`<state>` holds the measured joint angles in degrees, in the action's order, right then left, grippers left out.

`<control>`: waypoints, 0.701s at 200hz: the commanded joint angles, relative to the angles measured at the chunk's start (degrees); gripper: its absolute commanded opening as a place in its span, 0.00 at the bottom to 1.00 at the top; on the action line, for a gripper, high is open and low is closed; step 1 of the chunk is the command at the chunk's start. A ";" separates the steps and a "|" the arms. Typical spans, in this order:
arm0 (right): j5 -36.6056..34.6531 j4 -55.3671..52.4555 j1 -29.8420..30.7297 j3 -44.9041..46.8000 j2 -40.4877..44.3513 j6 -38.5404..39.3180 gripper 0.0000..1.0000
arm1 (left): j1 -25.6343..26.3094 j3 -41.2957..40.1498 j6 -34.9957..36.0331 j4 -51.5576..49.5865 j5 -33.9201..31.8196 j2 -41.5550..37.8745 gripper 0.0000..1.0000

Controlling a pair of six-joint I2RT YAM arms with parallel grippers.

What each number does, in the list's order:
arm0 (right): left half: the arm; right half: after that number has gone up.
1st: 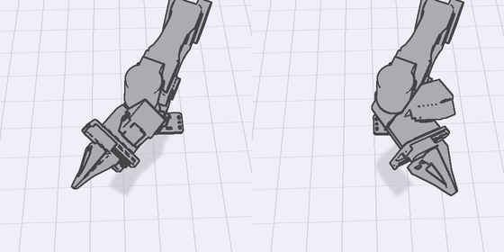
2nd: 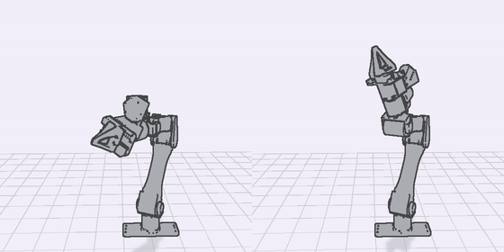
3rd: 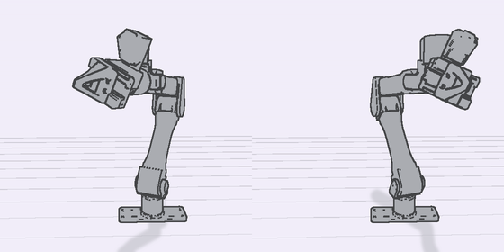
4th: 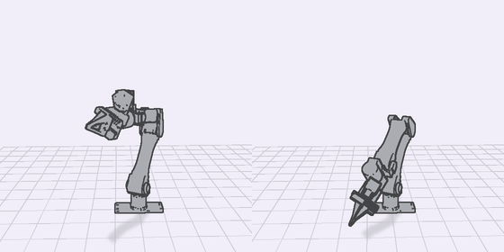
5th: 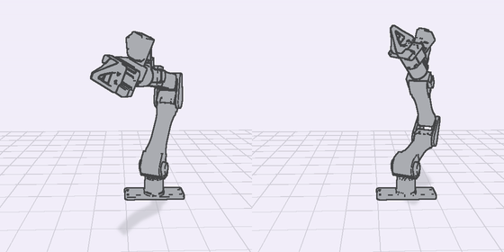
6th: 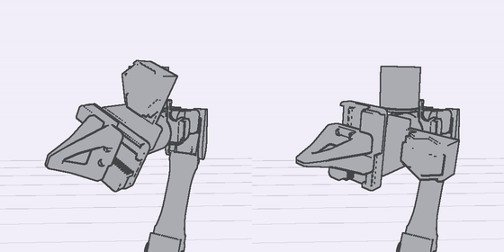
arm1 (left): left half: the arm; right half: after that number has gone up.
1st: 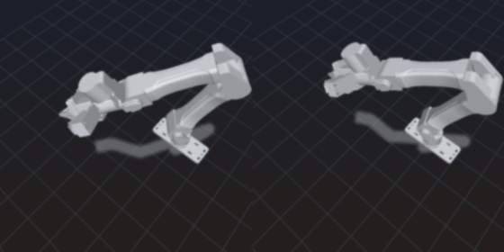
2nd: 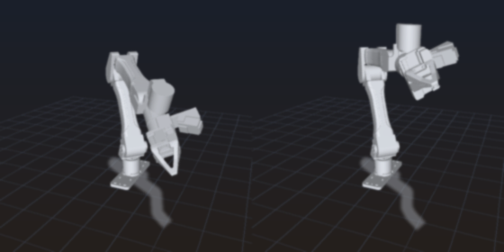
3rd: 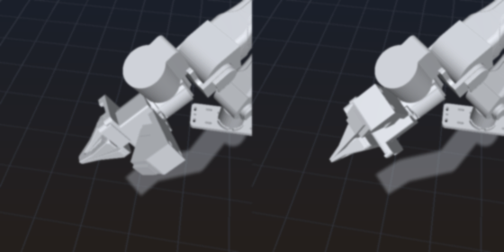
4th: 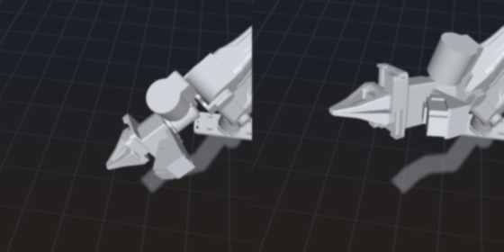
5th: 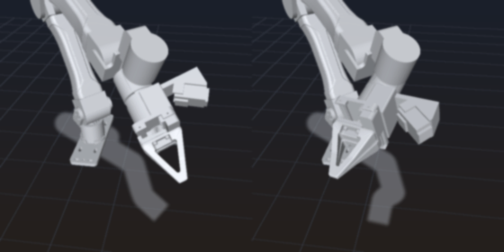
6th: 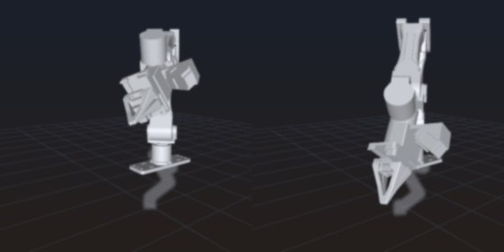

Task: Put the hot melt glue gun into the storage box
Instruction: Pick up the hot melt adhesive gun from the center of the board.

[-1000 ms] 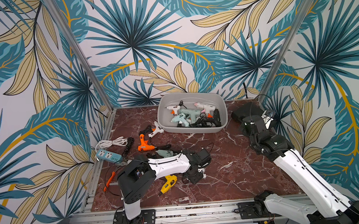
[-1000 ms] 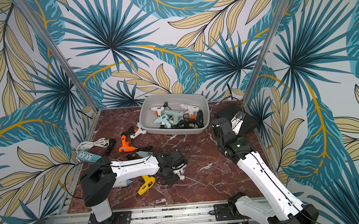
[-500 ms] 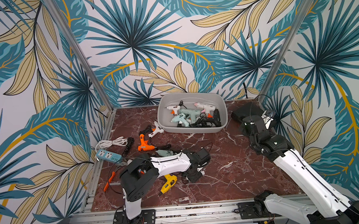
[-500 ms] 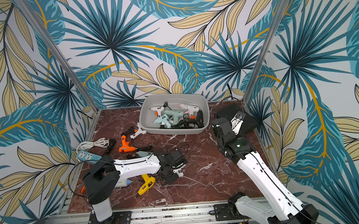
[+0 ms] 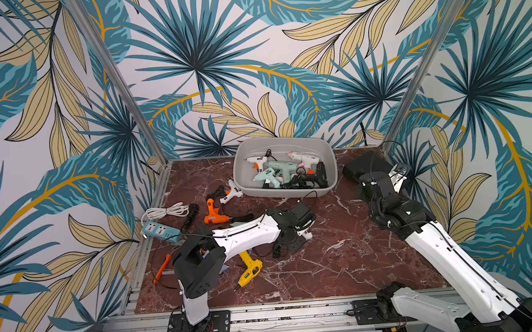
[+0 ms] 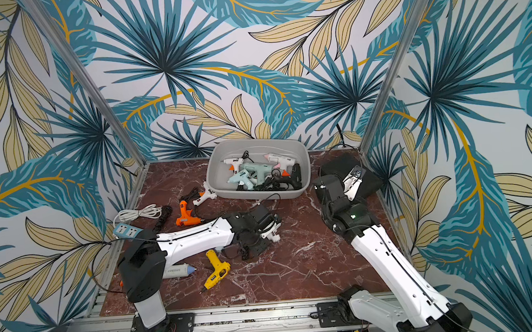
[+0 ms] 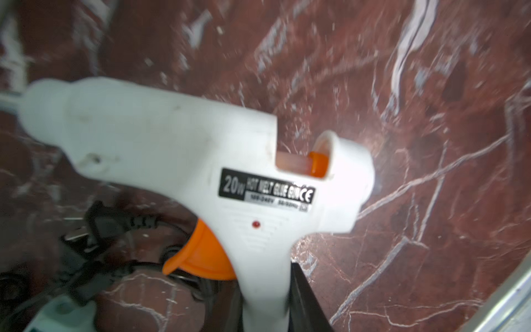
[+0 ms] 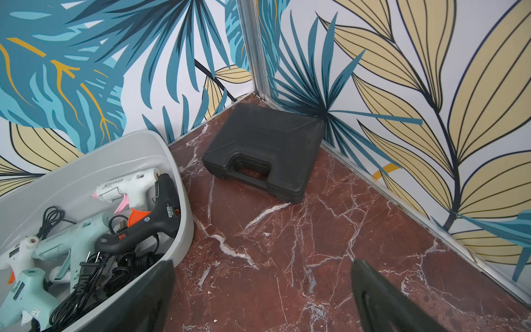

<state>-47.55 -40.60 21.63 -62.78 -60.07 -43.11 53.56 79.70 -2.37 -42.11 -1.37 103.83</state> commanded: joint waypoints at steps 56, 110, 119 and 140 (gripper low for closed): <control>-2.78 -1.68 -0.28 1.59 1.55 0.56 1.00 | -6.75 17.52 0.79 3.80 0.85 -5.78 0.00; -3.59 -1.68 -0.27 1.83 1.73 0.82 1.00 | -11.37 28.97 2.07 3.95 -0.54 -5.73 0.00; -3.57 -1.68 -0.30 1.72 1.71 1.03 1.00 | -12.21 31.43 2.43 3.43 -1.28 -5.34 0.00; -3.45 -1.59 -0.27 1.70 1.63 1.44 1.00 | -14.86 37.31 3.14 2.22 -1.58 -4.19 0.00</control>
<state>-49.52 -41.01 21.52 -62.35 -58.94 -42.63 41.25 110.37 -0.80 -40.14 -1.65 99.55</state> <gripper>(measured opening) 0.995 0.251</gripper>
